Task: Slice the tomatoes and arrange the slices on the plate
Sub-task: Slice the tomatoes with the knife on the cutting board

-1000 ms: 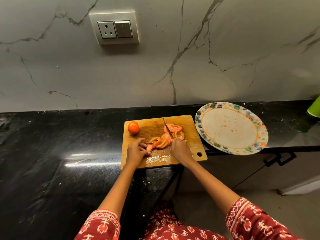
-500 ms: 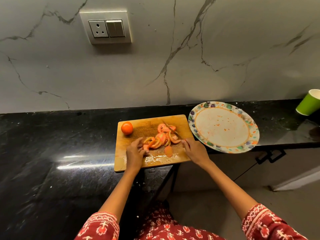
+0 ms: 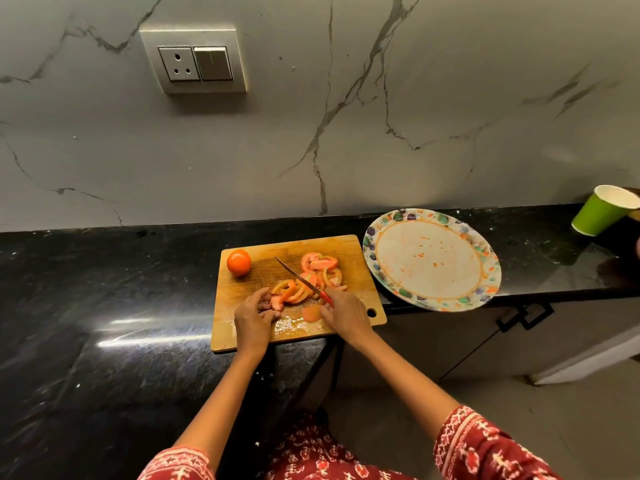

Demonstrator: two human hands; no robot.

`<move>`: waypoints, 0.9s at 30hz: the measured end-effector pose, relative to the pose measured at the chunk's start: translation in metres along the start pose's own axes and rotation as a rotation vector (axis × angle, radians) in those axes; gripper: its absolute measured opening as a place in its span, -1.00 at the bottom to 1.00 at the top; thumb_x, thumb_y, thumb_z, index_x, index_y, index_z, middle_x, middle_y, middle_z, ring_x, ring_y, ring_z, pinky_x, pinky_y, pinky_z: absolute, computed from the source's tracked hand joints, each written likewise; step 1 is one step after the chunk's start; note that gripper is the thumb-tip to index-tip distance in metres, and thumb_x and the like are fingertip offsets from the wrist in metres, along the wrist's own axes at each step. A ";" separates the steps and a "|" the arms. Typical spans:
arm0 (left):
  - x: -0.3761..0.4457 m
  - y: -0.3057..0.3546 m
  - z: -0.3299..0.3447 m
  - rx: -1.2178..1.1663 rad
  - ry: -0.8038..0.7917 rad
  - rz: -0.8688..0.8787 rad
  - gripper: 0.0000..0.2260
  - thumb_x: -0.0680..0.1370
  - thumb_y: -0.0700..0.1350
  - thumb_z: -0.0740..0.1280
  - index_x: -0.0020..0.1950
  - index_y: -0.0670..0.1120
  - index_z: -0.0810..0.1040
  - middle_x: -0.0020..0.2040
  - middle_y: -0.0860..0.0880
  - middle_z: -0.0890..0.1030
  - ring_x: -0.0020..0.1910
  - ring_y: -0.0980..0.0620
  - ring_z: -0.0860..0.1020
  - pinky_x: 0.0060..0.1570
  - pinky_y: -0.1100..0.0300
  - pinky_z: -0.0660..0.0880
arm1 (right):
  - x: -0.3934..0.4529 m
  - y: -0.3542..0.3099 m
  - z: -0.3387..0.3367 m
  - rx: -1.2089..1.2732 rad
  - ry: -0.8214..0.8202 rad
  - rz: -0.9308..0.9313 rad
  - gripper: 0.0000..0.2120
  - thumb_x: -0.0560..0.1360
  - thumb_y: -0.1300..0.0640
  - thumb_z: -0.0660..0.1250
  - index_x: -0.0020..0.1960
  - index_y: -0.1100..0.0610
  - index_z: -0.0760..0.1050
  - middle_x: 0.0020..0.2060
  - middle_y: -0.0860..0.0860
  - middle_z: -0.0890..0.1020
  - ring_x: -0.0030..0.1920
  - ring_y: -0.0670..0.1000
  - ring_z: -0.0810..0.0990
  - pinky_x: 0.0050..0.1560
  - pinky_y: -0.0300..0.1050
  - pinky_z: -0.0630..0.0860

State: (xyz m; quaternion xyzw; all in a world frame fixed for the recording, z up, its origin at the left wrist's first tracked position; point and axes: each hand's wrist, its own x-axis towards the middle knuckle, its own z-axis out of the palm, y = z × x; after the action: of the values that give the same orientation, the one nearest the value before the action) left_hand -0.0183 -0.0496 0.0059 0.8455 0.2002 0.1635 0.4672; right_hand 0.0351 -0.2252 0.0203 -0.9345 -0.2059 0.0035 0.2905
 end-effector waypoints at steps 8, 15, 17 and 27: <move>0.000 0.016 0.003 -0.062 -0.012 -0.023 -0.64 0.40 -0.38 0.41 0.18 -0.26 0.53 -0.15 -0.03 0.58 -0.23 0.25 0.51 -0.21 0.52 0.47 | 0.016 -0.003 0.003 -0.070 -0.054 -0.093 -0.63 0.46 0.00 0.38 0.19 0.11 0.40 -0.10 0.06 0.63 -0.09 0.06 0.61 -0.16 -0.10 0.50; 0.017 0.024 0.016 0.001 -0.046 0.078 -0.69 0.41 -0.38 0.38 0.14 -0.24 0.57 -0.05 -0.04 0.60 -0.19 0.22 0.51 -0.20 0.61 0.39 | 0.031 0.009 -0.001 -0.112 0.000 0.028 -0.55 0.42 -0.08 0.40 0.17 0.14 0.36 0.00 0.06 0.56 -0.04 0.06 0.55 -0.15 -0.11 0.44; 0.021 0.024 0.020 0.004 -0.065 0.105 -0.68 0.40 -0.38 0.39 0.14 -0.22 0.57 -0.04 -0.08 0.63 -0.14 0.13 0.56 -0.18 0.59 0.42 | 0.032 0.013 -0.007 -0.090 0.012 0.020 -0.48 0.39 -0.15 0.41 0.17 0.14 0.36 0.01 0.05 0.56 -0.04 0.05 0.56 -0.16 -0.13 0.44; 0.031 0.026 0.028 0.063 -0.106 0.195 -0.75 0.42 -0.35 0.39 0.07 -0.19 0.60 -0.07 0.02 0.61 -0.10 0.12 0.57 -0.12 0.49 0.48 | 0.028 0.021 0.003 -0.054 0.025 0.054 -0.54 0.38 -0.16 0.42 0.10 0.10 0.37 -0.08 -0.01 0.58 -0.09 0.00 0.58 -0.24 -0.23 0.36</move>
State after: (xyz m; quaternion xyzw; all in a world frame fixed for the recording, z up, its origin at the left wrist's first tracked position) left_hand 0.0266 -0.0666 0.0168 0.8825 0.0973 0.1570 0.4324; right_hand 0.0685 -0.2278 0.0094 -0.9472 -0.1768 -0.0059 0.2675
